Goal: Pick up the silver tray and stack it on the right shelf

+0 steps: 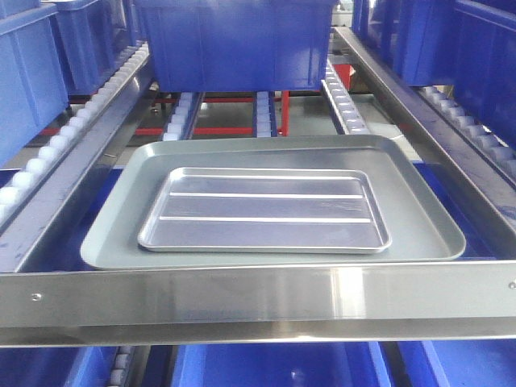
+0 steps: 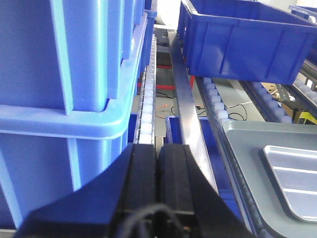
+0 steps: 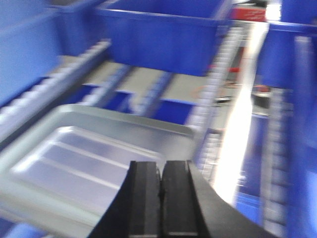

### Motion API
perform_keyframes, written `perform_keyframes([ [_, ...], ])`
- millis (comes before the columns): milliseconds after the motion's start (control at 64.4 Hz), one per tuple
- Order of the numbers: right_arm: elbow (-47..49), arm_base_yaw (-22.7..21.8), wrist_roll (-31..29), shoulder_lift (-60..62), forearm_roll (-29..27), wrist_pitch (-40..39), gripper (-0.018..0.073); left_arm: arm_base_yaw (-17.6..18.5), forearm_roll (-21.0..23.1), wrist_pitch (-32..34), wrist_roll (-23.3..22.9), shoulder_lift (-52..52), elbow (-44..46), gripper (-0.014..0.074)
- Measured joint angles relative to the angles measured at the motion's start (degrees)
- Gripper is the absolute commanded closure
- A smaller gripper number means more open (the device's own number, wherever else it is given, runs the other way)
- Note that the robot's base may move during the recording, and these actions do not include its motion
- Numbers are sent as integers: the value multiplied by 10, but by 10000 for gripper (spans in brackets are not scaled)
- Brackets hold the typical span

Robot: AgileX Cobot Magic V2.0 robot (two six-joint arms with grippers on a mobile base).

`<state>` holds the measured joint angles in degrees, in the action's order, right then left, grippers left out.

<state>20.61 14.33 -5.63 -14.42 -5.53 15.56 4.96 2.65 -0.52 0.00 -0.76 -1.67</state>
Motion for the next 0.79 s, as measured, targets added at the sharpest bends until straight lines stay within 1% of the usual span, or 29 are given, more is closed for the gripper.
perform_keyframes([
  [31,-13,-18,-6,7,-3,-10,503,0,0,0,0,0,0,697],
  [47,-22,-35,-8,13,-4,-16,503,0,0,0,0,0,0,697],
  [155,-83,-93,-13,62,-8,-47,503,0,0,0,0,0,0,697],
  [280,-151,-126,-13,128,-9,-67,503,0,0,0,0,0,0,697],
  [420,-213,-133,25,149,1,-106,503,0,0,1,0,0,0,697],
  [497,-222,-133,40,150,3,-117,503,0,0,1,0,0,-1,697],
  [792,-223,-133,47,150,5,-137,503,0,0,1,0,0,-1,697],
])
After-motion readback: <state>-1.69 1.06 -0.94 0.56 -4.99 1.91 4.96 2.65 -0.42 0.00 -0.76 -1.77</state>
